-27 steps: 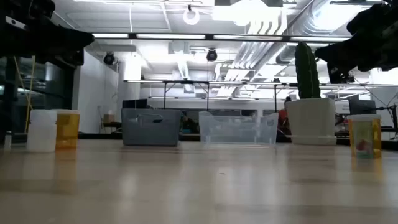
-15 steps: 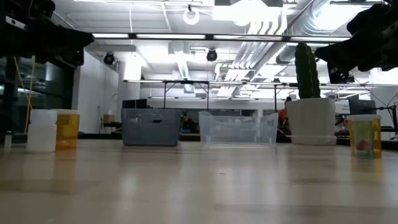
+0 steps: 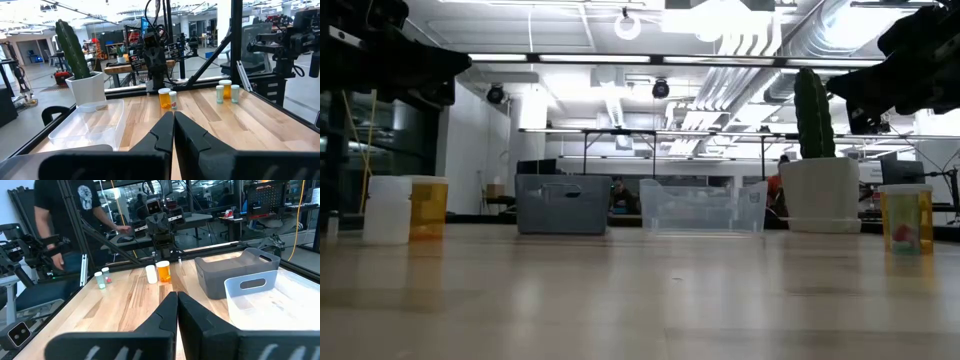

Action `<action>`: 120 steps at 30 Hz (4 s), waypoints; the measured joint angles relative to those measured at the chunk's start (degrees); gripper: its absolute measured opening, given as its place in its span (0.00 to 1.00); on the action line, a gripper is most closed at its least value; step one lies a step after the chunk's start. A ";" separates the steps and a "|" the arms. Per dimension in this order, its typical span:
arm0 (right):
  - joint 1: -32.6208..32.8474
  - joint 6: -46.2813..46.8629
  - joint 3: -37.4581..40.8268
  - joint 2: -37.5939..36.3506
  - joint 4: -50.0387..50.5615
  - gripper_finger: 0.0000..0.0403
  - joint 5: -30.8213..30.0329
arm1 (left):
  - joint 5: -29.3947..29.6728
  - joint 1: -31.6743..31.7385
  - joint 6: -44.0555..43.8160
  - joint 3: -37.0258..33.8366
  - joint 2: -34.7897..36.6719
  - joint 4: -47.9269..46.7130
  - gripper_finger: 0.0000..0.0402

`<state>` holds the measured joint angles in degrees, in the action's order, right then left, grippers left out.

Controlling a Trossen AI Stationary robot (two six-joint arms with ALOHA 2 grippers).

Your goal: Pick and place medicine bottles into bin by pill shape (circle, oval)

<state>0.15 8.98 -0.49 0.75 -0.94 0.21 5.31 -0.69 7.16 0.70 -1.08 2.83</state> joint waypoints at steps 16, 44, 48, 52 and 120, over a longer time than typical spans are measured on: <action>0.00 -0.01 0.00 -0.01 0.00 0.01 0.00 | 0.01 0.00 0.00 0.00 0.00 0.00 0.01; 0.01 -0.01 0.00 -0.02 0.01 0.01 0.00 | 0.00 0.00 0.02 0.01 0.00 0.00 0.01; -0.01 0.01 0.00 -0.01 0.01 0.01 0.00 | 0.01 0.02 0.00 0.01 0.00 0.00 0.01; 0.01 0.01 0.00 0.00 0.00 0.01 0.00 | 0.00 0.01 0.01 0.01 0.01 0.00 0.01; 0.01 0.01 0.00 0.00 0.01 0.01 0.00 | 1.30 -0.85 -38.77 51.22 -55.39 -30.03 0.53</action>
<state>0.16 8.99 -0.49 0.75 -0.93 0.21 6.61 -1.53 -31.61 51.92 -56.47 -27.20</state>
